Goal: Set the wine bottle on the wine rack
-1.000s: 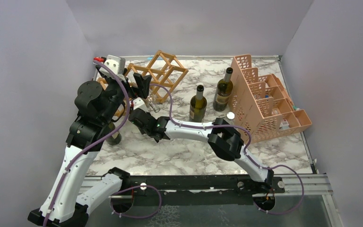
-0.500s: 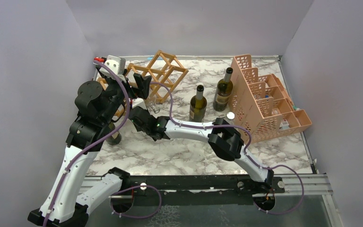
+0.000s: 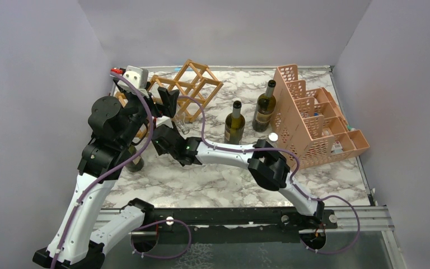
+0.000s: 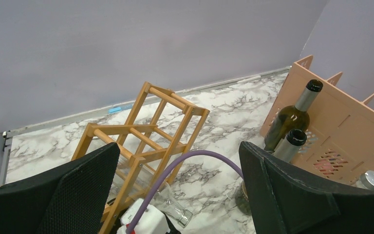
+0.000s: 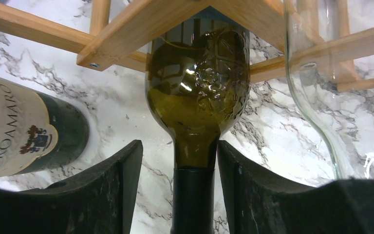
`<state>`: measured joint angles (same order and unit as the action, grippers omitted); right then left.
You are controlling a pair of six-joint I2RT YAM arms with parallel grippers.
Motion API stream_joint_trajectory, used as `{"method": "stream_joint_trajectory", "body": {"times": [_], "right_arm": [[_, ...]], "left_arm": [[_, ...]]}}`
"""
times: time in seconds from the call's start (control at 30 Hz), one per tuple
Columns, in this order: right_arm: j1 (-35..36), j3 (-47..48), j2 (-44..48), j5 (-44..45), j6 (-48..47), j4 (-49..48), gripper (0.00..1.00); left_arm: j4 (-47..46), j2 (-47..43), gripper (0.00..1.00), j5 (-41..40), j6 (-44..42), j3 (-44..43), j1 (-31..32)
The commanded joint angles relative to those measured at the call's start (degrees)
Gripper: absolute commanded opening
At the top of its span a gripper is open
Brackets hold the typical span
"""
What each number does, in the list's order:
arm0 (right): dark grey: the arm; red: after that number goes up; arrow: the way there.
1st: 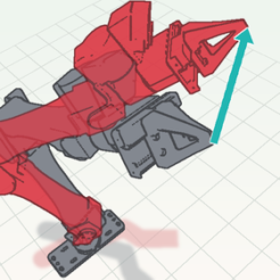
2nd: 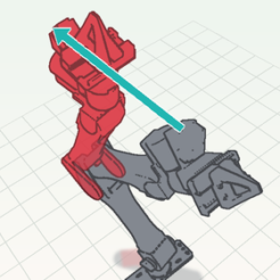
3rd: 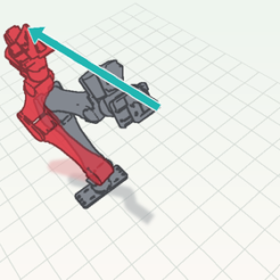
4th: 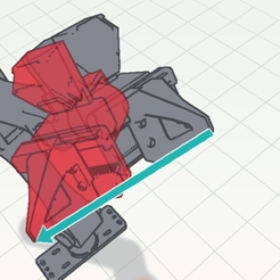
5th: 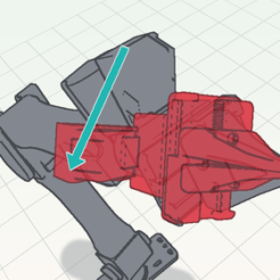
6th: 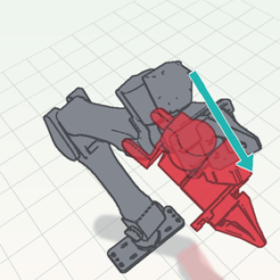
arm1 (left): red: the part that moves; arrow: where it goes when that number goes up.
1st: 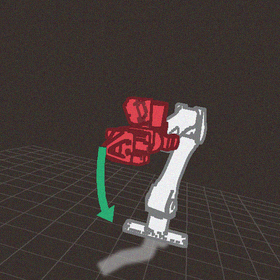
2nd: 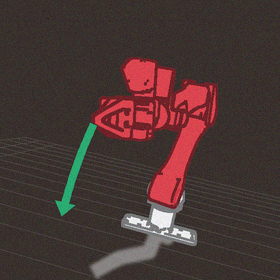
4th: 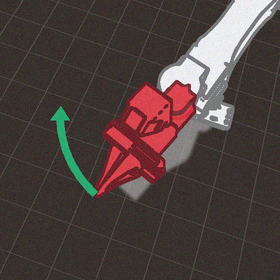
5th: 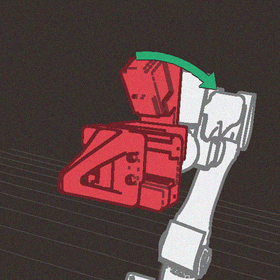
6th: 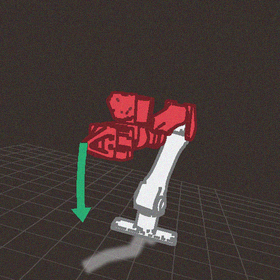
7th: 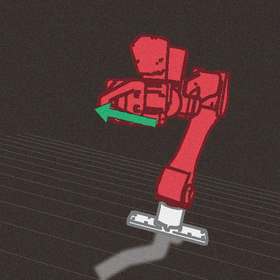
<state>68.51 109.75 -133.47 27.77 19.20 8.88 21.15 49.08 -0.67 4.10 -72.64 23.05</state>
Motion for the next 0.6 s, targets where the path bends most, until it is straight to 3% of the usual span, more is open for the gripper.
{"method": "stream_joint_trajectory", "body": {"times": [0.0, 0.57], "right_arm": [[0.1, -0.4, 4.5, -1.4, 0.3, -3.0, 0.62], [-1.3, -11.9, 20.1, -12.8, 3.7, -5.0, 0.69]], "left_arm": [[0.0, -0.9, 0.99, 0.3, 0.7, -0.7, 0.1], [-0.9, -3.4, 0.99, -5.2, 1.4, -1.5, 0.1]]}}
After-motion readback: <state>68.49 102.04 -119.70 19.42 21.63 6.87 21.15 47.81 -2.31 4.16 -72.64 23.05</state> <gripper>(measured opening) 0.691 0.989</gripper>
